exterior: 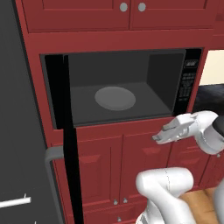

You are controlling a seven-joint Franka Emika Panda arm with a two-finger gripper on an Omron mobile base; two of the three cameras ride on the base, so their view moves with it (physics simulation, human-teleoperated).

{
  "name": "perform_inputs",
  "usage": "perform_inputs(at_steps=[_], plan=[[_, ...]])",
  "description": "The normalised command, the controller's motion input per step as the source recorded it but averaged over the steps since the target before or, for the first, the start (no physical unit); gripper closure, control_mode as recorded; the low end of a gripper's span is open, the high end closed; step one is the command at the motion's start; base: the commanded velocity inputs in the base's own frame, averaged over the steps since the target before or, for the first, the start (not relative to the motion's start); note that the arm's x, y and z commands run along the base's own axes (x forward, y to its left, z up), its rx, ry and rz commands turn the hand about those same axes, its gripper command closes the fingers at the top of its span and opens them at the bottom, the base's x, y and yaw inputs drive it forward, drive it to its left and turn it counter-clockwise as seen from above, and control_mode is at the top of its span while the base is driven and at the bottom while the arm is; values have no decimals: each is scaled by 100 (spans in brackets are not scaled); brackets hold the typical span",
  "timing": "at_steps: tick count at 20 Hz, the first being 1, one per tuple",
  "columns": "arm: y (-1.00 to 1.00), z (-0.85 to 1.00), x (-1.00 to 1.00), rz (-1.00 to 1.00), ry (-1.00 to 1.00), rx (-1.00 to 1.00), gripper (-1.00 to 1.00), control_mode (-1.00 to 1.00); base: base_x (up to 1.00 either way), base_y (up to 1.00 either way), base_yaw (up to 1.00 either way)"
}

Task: Place the sponge inside the microwave to prepare for sanitizing.

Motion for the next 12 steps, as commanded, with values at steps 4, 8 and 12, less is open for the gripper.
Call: perform_inputs(at_steps=[4, 8, 12], plan=[[-48, 0, 10, -23, 3, -26, -100, -100, 0, 0, 0], [-47, 0, 15, -31, 1, -27, -100, -100, 0, 0, 0], [-49, 0, 17, -22, 0, -25, -100, -100, 0, 0, 0]])
